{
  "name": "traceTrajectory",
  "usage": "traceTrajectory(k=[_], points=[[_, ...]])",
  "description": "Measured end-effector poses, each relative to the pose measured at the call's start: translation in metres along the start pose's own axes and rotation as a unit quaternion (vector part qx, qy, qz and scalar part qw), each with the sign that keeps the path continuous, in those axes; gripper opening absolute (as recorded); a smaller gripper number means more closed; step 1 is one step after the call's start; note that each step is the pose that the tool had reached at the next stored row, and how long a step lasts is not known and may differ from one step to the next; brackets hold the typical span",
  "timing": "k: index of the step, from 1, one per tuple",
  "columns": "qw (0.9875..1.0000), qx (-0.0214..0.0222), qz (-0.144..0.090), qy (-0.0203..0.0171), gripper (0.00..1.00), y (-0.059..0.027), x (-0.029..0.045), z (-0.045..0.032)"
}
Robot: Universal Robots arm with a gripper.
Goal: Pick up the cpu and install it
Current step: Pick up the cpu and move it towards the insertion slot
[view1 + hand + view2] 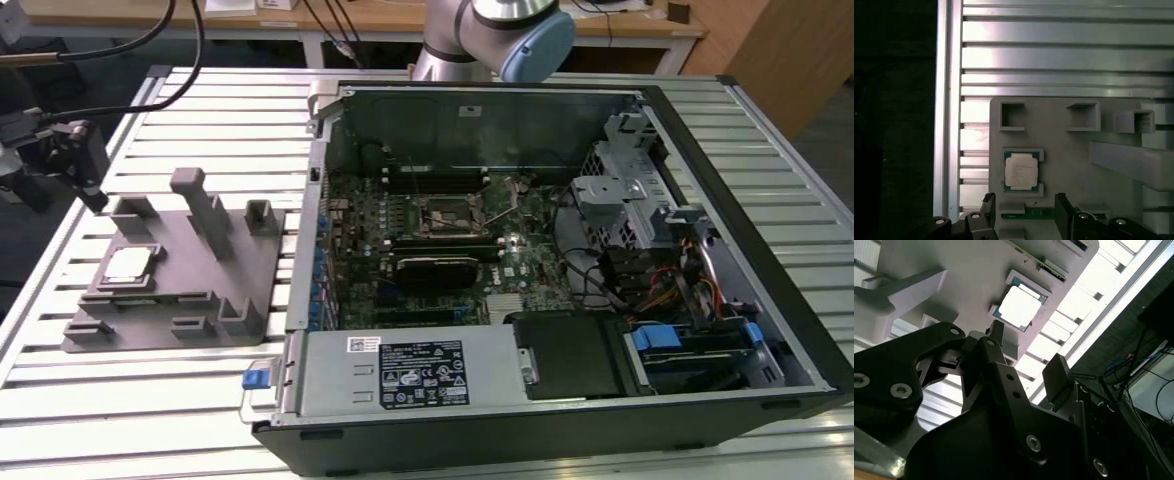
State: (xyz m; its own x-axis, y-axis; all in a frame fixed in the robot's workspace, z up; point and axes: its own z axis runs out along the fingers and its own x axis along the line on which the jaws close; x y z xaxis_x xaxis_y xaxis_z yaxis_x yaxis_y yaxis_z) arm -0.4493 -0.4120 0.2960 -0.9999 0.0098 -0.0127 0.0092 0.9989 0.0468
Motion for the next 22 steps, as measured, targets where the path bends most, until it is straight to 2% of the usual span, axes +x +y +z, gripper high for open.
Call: traceTrajectory(k=[10,15,22], points=[[1.0,0.0,-0.002,0.0001,0.59,-0.0008,0.0002,0.0167],[1.0,0.0,-0.002,0.0001,0.59,-0.001,0.0003,0.0203],[0.9999,-0.0002,-0.015,0.0007,0.59,-0.0017,0.0003,0.0246]])
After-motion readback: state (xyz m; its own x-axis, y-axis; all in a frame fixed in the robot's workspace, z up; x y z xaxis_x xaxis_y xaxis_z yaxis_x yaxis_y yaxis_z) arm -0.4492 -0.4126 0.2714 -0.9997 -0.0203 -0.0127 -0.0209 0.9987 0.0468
